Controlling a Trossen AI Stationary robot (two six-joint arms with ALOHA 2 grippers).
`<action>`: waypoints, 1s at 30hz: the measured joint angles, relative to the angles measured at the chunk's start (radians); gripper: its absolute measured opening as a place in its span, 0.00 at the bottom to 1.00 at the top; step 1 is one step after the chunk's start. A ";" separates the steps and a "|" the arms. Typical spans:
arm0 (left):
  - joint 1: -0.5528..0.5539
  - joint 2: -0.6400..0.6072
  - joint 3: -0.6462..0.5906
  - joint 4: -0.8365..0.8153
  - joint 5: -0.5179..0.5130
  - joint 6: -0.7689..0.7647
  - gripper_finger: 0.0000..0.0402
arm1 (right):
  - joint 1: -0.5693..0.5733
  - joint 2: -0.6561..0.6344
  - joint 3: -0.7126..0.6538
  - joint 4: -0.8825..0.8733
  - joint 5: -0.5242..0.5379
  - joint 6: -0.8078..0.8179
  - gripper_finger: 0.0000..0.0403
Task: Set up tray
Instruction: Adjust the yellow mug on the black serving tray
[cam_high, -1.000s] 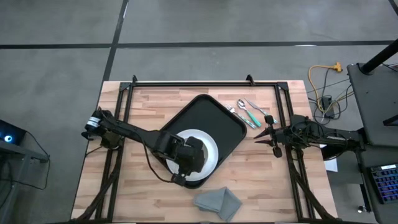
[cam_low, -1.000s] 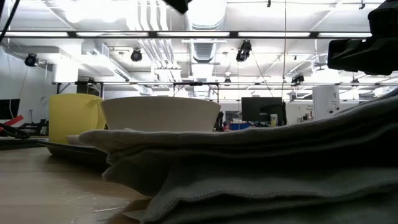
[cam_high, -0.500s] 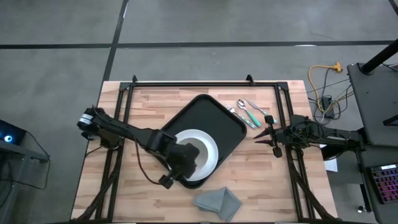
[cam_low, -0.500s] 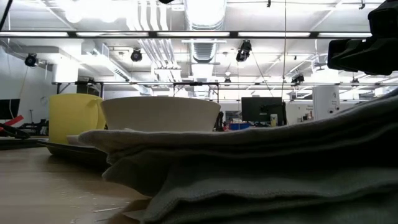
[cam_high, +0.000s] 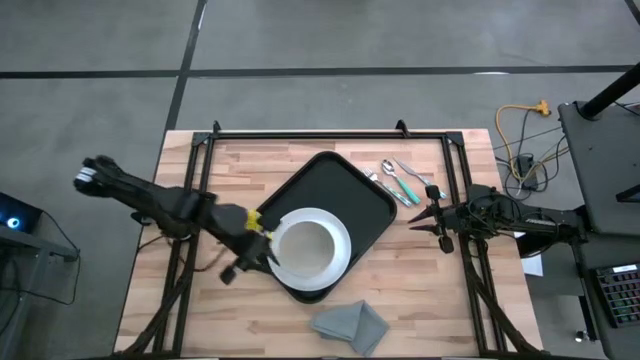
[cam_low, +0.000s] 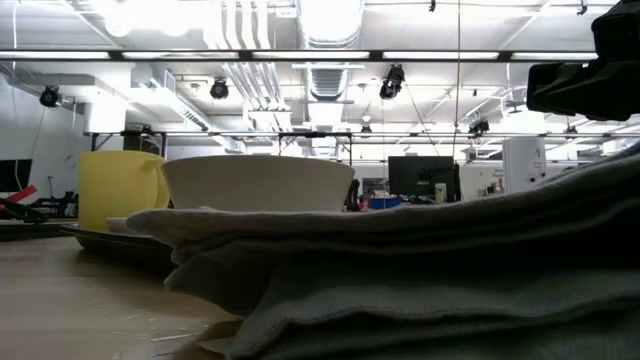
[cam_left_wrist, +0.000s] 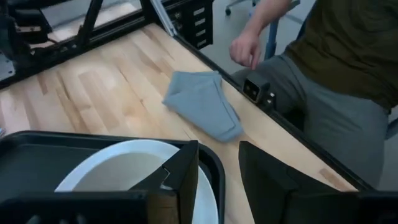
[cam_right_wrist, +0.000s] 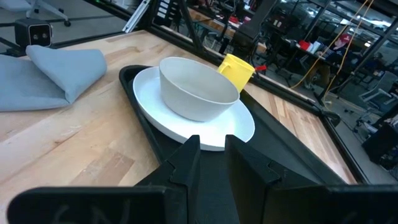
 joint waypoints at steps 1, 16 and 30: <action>0.000 -0.043 -0.035 0.003 0.000 0.000 0.25 | 0.000 0.000 0.000 0.000 0.000 0.000 0.17; 0.000 -0.536 -0.519 0.265 -0.053 0.029 0.25 | 0.000 0.000 0.000 0.000 0.000 0.000 0.17; 0.000 -0.559 -0.576 0.279 -0.076 -0.054 0.25 | 0.000 0.000 0.000 0.000 0.000 -0.001 0.17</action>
